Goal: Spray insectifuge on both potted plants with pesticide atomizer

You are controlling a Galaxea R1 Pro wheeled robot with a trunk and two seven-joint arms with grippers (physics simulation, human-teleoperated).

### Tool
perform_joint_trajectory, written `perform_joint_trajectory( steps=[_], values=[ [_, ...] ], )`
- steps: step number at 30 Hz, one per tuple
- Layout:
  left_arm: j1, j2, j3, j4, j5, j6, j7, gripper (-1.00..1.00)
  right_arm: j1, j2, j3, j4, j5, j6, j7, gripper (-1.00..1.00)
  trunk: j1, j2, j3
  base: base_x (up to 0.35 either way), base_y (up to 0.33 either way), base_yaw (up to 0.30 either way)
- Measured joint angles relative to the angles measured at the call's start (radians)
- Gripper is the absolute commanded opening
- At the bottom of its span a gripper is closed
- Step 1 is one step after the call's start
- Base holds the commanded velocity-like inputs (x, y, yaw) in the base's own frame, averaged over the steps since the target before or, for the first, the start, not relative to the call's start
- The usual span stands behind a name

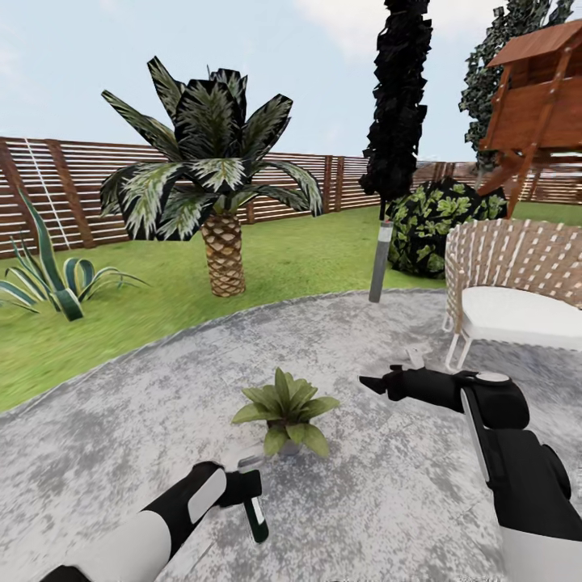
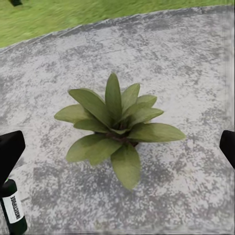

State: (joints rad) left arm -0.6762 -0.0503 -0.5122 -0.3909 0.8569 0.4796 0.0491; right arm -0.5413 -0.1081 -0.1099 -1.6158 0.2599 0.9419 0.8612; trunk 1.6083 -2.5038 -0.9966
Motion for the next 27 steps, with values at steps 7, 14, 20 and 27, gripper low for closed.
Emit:
perform_joint_trajectory(
  steps=[7,14,20,27],
  values=[
    [0.001,0.003,0.007,0.004,0.007,-0.021,0.002,-1.0,0.001,-0.002,0.0,0.0,0.0,0.014,0.0,1.0,0.0,0.0,0.0,0.102,0.0,-0.229],
    [0.001,0.009,0.008,0.008,0.013,-0.011,-0.01,-1.0,0.001,-0.003,0.0,0.0,0.0,0.015,0.001,1.0,-0.001,0.0,0.0,0.318,0.0,-0.026],
    [0.001,0.011,0.008,0.019,0.016,0.066,-0.012,-1.0,0.001,-0.004,0.0,0.0,0.001,0.015,0.001,1.0,-0.001,0.0,0.0,0.335,0.0,-0.001],
    [0.001,0.01,0.01,0.028,0.016,0.098,-0.009,-1.0,0.001,-0.004,0.0,0.0,0.001,0.016,0.001,1.0,0.0,0.0,0.0,0.259,0.0,0.0]
  ],
)
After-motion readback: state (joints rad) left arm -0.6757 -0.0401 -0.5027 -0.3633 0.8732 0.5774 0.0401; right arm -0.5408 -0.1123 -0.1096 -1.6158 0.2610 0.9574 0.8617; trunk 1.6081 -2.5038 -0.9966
